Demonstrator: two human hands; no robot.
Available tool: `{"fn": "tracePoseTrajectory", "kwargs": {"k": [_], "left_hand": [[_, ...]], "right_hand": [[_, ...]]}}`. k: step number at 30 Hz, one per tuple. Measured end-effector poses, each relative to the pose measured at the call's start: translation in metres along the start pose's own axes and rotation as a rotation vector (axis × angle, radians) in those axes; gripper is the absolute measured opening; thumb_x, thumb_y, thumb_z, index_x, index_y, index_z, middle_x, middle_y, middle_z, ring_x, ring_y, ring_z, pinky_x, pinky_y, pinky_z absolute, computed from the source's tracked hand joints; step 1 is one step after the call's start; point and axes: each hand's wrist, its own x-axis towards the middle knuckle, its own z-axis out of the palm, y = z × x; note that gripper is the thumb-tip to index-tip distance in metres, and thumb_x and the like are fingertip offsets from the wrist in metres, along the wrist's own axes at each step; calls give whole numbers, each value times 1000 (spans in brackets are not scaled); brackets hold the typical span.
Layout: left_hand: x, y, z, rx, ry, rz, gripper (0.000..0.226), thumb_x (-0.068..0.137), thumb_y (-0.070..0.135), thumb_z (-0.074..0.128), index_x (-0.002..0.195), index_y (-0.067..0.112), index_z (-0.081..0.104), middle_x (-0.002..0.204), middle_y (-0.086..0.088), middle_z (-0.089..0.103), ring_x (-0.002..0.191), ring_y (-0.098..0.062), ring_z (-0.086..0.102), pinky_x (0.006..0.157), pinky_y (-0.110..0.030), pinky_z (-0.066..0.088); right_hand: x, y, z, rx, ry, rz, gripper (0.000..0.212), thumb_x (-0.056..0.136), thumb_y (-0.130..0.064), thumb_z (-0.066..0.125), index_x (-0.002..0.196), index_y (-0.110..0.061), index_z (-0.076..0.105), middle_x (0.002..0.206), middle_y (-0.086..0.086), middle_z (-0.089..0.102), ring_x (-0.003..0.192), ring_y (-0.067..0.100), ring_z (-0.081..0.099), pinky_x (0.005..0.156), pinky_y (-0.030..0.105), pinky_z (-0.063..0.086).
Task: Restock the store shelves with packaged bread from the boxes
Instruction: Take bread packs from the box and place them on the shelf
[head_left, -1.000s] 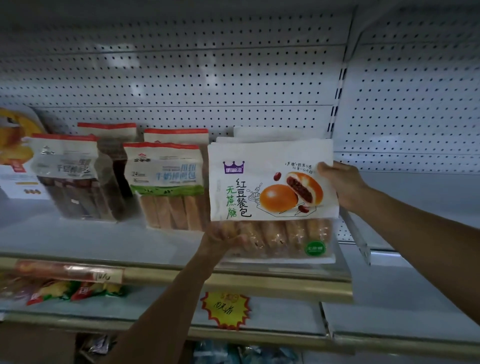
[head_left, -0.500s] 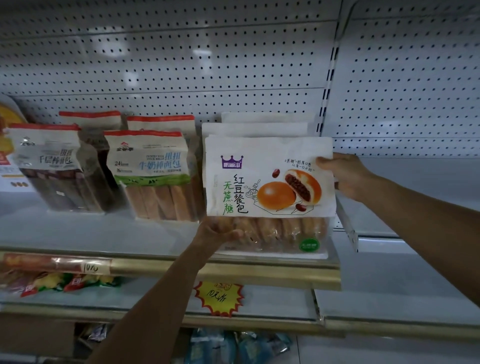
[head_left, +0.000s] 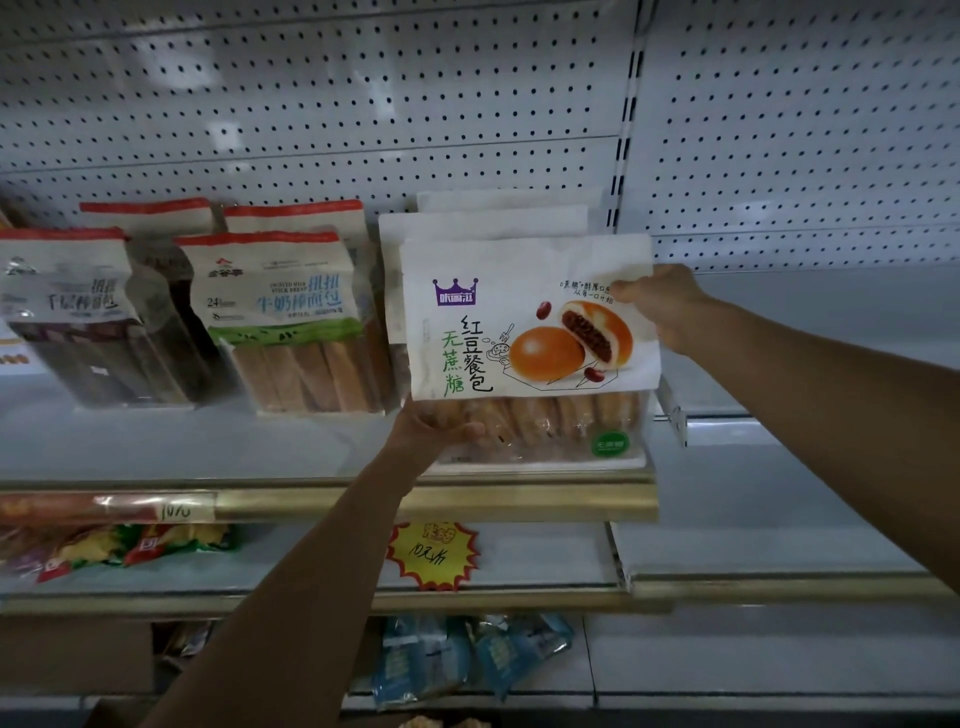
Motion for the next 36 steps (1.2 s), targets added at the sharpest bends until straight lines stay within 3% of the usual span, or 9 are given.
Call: {"fn": "tracePoseTrajectory", "kwargs": {"k": [4, 8, 11, 13, 17, 20, 27, 32, 36], "left_hand": [[-1, -2, 0, -35, 37, -33, 66, 60, -3, 88, 120, -4, 64, 108, -11, 74, 95, -19, 73, 72, -25, 59], [-7, -1, 1, -120, 65, -75, 78, 57, -5, 89, 128, 0, 58, 119, -16, 69, 108, -29, 68, 79, -38, 61], [-16, 5, -5, 13, 210, -190, 90, 62, 9, 92, 140, 13, 46, 126, -8, 63, 113, -25, 62, 94, -44, 55], [-28, 10, -13, 102, 330, -194, 81, 73, 21, 87, 141, 15, 44, 123, -5, 61, 109, -25, 61, 95, -45, 53], [-69, 24, -32, -29, 413, -65, 19, 99, 26, 58, 114, 15, 61, 96, -7, 69, 81, -24, 67, 64, -33, 55], [-103, 23, -55, -58, 401, -64, 27, 105, 27, 44, 99, 11, 65, 85, -13, 70, 66, -21, 63, 55, -26, 48], [-187, -48, -112, -36, 380, -224, 38, 105, 31, 42, 88, 8, 67, 69, -7, 70, 55, -17, 61, 48, -23, 46], [-249, -129, -140, 25, 265, -500, 22, 101, 21, 52, 89, 12, 67, 71, -2, 68, 64, -17, 61, 52, -21, 48], [-289, -185, -139, 14, 156, -747, 17, 99, 20, 56, 91, 10, 67, 77, -5, 68, 67, -16, 62, 52, -18, 48]], "right_hand": [[0, 6, 5, -55, 62, -34, 48, 86, -10, 70, 129, -3, 52, 125, 11, 60, 113, 28, 58, 90, 32, 48], [-8, 14, 12, -301, 192, -51, 65, 83, -16, 71, 136, -6, 36, 136, 15, 48, 124, 31, 47, 100, 40, 45], [-34, 17, 16, -593, 352, -340, 69, 84, -16, 66, 143, -7, 30, 143, 15, 36, 134, 33, 31, 103, 46, 39], [-53, 22, 23, -652, 344, -624, 62, 85, -12, 63, 141, -8, 36, 140, 15, 41, 131, 33, 34, 99, 45, 37], [-92, 38, 62, -637, 134, -947, 35, 87, -9, 52, 122, -5, 56, 119, 14, 57, 110, 30, 51, 82, 38, 44], [-128, 58, 105, -654, -57, -1027, 22, 91, -11, 51, 110, -8, 62, 106, 9, 64, 98, 26, 59, 74, 37, 48], [-211, 148, 184, -631, -373, -847, 22, 96, -27, 48, 103, -16, 65, 94, -2, 69, 76, 20, 64, 62, 34, 49], [-248, 251, 208, -633, -564, -460, 22, 97, -33, 44, 90, -23, 62, 80, -8, 61, 69, 10, 56, 62, 31, 43], [-269, 323, 207, -624, -620, -68, 20, 100, -26, 50, 81, -26, 56, 76, -10, 56, 74, 12, 58, 69, 34, 48]]}}
